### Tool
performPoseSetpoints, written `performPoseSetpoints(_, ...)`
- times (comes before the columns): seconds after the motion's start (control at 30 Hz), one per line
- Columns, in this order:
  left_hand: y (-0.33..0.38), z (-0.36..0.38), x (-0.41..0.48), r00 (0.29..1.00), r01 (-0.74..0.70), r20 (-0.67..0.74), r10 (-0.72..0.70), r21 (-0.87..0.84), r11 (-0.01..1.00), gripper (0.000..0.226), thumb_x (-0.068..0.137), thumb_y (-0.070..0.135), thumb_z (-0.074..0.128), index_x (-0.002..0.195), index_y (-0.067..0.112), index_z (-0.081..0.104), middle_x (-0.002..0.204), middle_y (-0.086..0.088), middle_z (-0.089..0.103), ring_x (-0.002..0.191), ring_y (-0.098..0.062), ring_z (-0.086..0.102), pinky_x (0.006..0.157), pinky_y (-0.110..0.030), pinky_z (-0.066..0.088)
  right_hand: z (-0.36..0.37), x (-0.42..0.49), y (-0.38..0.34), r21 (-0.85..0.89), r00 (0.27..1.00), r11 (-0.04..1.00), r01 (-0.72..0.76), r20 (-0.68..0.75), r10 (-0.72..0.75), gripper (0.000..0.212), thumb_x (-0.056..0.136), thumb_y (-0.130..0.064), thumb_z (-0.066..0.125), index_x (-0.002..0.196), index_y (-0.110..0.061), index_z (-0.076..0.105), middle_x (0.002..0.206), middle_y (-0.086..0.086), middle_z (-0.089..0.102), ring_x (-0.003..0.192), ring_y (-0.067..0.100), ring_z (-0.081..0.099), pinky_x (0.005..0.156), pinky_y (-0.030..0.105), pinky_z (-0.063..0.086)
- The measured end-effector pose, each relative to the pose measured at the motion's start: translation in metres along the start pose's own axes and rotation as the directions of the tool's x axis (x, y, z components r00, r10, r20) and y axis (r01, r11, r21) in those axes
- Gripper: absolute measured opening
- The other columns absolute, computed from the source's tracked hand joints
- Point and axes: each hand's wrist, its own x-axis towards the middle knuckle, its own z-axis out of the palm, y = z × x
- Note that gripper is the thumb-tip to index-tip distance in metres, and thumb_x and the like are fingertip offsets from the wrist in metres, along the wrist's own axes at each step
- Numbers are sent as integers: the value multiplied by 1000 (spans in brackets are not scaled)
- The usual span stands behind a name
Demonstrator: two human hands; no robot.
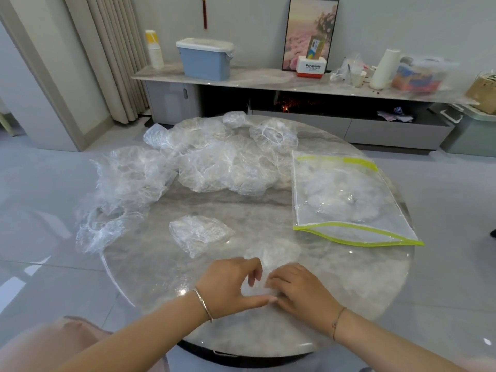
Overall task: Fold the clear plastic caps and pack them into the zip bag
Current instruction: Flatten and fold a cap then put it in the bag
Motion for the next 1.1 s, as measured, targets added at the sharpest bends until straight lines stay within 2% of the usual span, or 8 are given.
performPoseSetpoints(0.2, -13, 6, 4, 956, 97, 289, -59, -121, 988, 90, 60, 88, 43, 135, 38, 40, 130, 14, 43, 125, -1, 32, 110, -25, 26, -10, -8, 2, 496, 880, 734, -464, 165, 445, 18, 87, -32, 55, 80, -19, 65, 78, -5, 66, 74, 8, 60, 73, 28, 49)
performPoseSetpoints(0.37, -21, 5, 10, 973, 130, 201, -113, -74, 989, 64, 68, 71, 59, 116, 28, 59, 104, 16, 43, 98, 1, 36, 93, -10, 26, -15, 2, 3, 643, 749, 497, -582, 185, 637, 31, 91, -23, 61, 62, -17, 54, 58, -6, 50, 57, 5, 47, 60, 25, 38)
performPoseSetpoints(0.43, -22, 10, 12, 970, 220, 137, -200, -147, 964, 37, 81, 57, 60, 92, 22, 64, 90, 9, 51, 83, -3, 43, 79, -11, 33, -16, 6, 4, 693, 717, 418, -588, 206, 666, 29, 91, -19, 61, 64, -15, 54, 55, -6, 57, 55, 3, 52, 59, 23, 39)
performPoseSetpoints(0.5, -22, 17, 14, 951, 307, 106, -290, -247, 919, 47, 83, 59, 52, 71, 14, 54, 72, 4, 51, 68, -5, 44, 67, -18, 37, -17, 10, 4, 713, 691, 360, -602, 240, 681, 18, 90, -17, 64, 75, -15, 53, 60, -5, 66, 56, 4, 58, 61, 26, 44)
performPoseSetpoints(0.6, -25, 21, 19, 921, 383, 62, -385, -324, 865, 33, 84, 48, 59, 67, 23, 44, 60, 11, 46, 55, -3, 42, 58, -15, 33, -13, 14, 6, 523, 711, 595, -611, 33, 702, 27, 84, -23, 69, 99, -22, 46, 80, -10, 58, 69, 5, 53, 68, 24, 44)
performPoseSetpoints(0.73, -31, 21, 22, 902, 424, 80, -424, -345, 837, 27, 82, 29, 68, 98, 23, 46, 65, 11, 53, 54, -1, 44, 54, -11, 35, -15, 20, -1, 148, 887, 926, -347, -268, 376, 30, 84, -33, 54, 111, -22, 46, 107, -3, 51, 100, 12, 48, 89, 23, 34)
performPoseSetpoints(0.93, -32, 21, 20, 979, 198, -37, -200, -51, 979, 72, 78, 34, 69, 138, 25, 30, 125, 9, 41, 115, -8, 40, 102, -16, 31, 9, 6, -2, -87, 973, 983, -161, 154, 173, 54, 101, -50, 19, 138, -22, 46, 147, -5, 41, 137, 13, 34, 113, 32, 13)
performPoseSetpoints(1.1, -42, 18, 19, 976, -202, -20, 219, 311, 929, 66, 69, 42, 68, 128, 25, 45, 128, 7, 50, 119, -13, 44, 106, -28, 34, 16, 0, 6, 14, 941, 985, -172, 297, 160, 62, 97, -58, 18, 149, -24, 26, 156, -9, 21, 145, 10, 15, 115, 27, -4)
